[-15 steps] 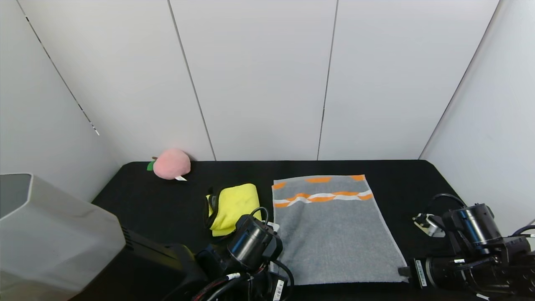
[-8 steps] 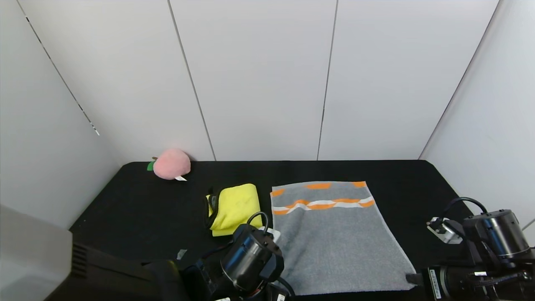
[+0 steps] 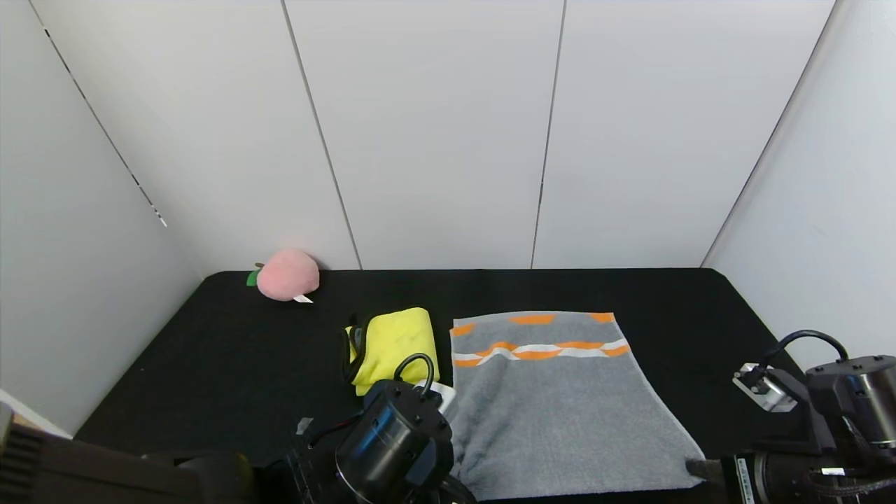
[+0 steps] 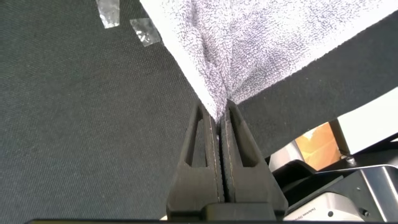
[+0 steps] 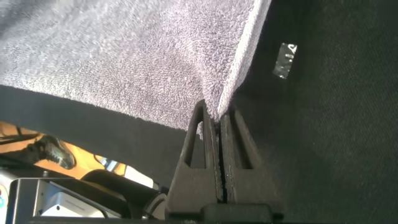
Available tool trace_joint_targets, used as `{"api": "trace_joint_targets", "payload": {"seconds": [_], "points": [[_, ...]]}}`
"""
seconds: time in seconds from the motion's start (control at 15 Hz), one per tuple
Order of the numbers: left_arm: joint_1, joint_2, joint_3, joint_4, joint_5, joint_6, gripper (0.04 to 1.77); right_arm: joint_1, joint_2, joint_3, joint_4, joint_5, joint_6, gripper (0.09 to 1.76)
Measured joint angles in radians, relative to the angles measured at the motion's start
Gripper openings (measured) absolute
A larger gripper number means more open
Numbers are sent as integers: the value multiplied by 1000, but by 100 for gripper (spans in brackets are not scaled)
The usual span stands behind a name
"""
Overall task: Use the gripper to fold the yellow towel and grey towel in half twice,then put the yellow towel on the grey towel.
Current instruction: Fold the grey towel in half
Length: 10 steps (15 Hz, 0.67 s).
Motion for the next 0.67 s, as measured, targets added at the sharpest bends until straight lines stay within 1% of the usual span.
{"api": "trace_joint_targets", "payload": {"seconds": [0.13,0.33,0.67], "points": [[1,-9,-3,-4,1,0,12,0,-10,-7,-2,1,0,14],[8,-8,-32,-4,6,1,12,2,-8,-35,-4,0,0,14],[56,1,-118,20,4,16,12,-4,18,-124,-2,1,3,14]]}}
